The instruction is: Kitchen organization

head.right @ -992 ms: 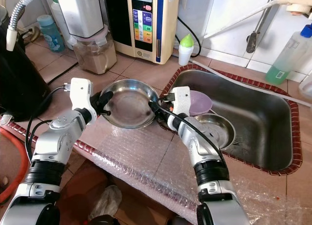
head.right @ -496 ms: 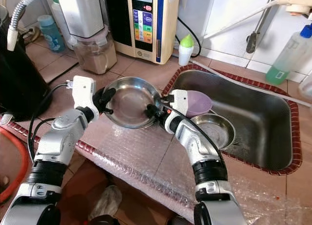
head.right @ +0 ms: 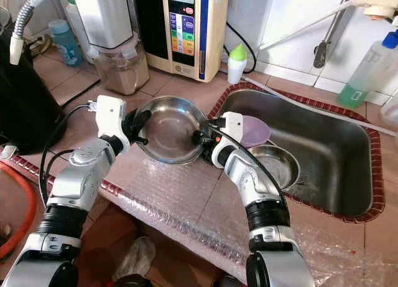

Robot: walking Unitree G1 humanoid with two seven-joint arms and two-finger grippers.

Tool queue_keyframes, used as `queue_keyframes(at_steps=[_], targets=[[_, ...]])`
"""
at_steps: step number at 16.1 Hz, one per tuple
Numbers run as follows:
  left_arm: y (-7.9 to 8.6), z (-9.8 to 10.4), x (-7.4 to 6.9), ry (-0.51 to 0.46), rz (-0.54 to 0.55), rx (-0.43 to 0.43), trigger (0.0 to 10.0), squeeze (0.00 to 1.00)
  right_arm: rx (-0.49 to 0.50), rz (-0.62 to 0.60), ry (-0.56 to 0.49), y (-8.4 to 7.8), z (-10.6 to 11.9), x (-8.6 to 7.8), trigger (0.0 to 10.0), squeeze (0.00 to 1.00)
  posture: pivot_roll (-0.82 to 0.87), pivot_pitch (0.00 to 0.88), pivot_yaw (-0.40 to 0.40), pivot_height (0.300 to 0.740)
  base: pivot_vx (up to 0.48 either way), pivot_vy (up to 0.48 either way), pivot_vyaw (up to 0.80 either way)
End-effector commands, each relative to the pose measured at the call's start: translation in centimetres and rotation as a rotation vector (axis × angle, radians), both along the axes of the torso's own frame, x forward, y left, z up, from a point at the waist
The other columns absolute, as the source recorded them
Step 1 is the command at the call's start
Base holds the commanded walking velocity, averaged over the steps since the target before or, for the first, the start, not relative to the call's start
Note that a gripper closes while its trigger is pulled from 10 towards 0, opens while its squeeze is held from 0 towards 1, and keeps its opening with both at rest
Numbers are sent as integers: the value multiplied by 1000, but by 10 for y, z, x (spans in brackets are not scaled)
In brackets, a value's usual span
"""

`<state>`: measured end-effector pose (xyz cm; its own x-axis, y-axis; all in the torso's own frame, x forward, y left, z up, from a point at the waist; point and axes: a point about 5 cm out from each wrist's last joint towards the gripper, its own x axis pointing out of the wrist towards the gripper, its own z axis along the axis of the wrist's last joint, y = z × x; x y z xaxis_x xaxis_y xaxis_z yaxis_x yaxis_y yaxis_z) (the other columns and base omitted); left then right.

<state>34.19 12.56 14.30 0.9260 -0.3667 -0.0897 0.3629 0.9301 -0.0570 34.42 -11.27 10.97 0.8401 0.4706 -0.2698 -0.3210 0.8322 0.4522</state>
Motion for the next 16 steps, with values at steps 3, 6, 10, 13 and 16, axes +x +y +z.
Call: queue_keyframes(at_steps=[3, 6, 10, 13, 16], targets=[[6, 1, 2, -14, 6, 43, 0, 0, -26, -60, 37, -12, -7, 1, 0, 0, -8, 0, 12, 740, 0, 0, 0], [5, 2, 2, -24, 1, 53, 235, 0, -12, -104, 44, -15, -7, 3, 0, 0, -11, 0, 12, 740, 0, 0, 0], [1, 4, 3, -47, -16, 66, 10000, 0, -15, -143, 49, -21, -7, 5, 0, 0, -12, 0, 10, 740, 0, 0, 0], [-3, 10, 2, -84, -49, 54, 10000, 1000, -26, -218, 28, -27, -4, 10, 0, 0, -10, 0, 11, 740, 0, 0, 0], [-4, 18, 3, -131, -54, 53, 10000, 1000, -33, -329, 2, -38, 0, 17, 0, 0, -6, 0, 13, 740, 0, 0, 0]])
